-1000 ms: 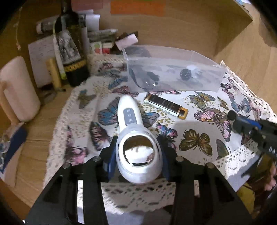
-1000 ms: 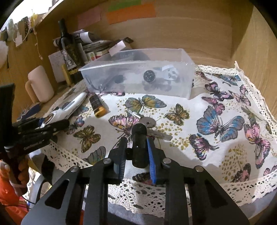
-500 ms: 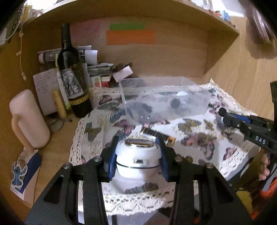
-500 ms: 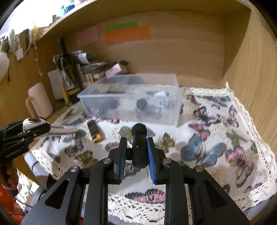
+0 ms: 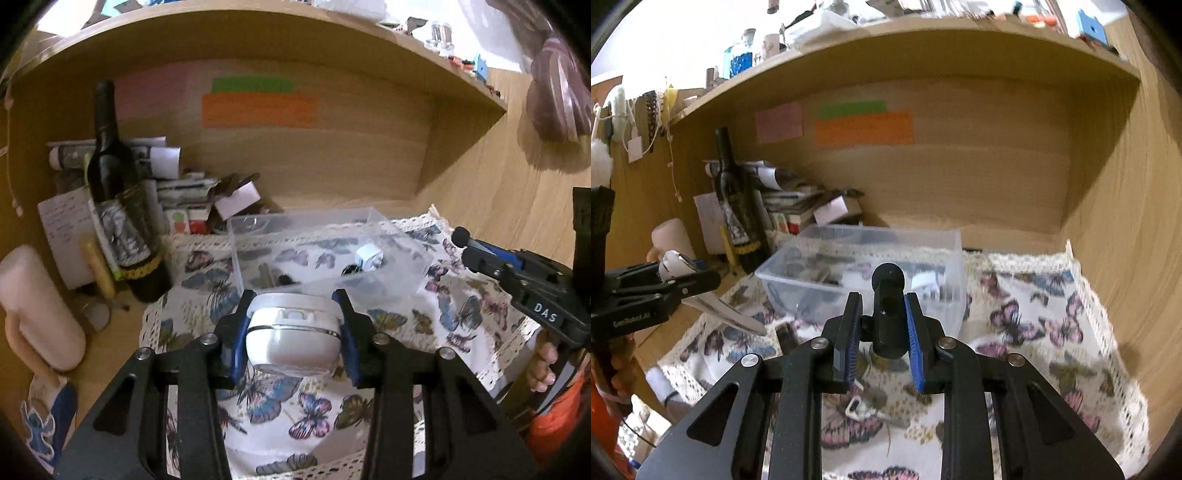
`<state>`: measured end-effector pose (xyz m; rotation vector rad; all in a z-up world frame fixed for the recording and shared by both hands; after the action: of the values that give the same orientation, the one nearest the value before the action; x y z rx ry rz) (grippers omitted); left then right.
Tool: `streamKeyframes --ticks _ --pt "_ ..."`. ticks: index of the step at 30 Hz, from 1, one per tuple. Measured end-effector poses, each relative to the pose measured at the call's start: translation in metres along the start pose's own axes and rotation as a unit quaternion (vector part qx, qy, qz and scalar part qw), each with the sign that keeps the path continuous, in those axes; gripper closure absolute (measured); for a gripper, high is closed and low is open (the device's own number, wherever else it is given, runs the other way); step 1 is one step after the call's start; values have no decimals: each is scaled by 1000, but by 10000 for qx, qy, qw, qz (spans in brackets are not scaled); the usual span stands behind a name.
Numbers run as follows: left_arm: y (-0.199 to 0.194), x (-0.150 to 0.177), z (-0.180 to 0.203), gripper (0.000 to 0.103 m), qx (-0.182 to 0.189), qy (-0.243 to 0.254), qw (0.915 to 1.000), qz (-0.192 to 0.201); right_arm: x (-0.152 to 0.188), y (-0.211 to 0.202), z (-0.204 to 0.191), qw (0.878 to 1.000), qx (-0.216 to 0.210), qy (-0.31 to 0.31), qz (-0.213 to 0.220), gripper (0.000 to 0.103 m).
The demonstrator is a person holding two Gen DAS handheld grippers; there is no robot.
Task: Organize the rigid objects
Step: 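Lift both items over the clear box and open both tools to drop them in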
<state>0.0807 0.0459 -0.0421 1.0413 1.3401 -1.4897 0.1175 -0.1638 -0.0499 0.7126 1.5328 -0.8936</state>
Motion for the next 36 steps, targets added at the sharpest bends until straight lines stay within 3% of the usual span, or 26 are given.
streamKeyframes --ticks 7,15,27,36 --pt "7 -37 0 62 247 -25 9997 90 -24 16 1 9998 -63 -68 165 83" --pt "29 -67 -1 62 154 84 9992 352 -34 53 4 9999 -110 -79 84 83" --pt "127 -33 -6 62 382 -358 9981 -336 -3 138 10 9964 49 -274 -802 83" --pt "159 -9 -10 62 358 -326 9961 -743 25 169 21 9901 236 -339 -1338 83"
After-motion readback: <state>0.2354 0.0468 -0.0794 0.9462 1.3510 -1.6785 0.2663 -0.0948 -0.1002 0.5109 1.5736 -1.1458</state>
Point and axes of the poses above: each gripper's, at about its wrist camera, not at the fingertips, and y roughly the way its jaws point, z to its right, x to its underside, the point moved 1 cm from there along y, roughly the way its jaws point, and after that the axes turned 15 degrees about z, right-handed, at the moved point
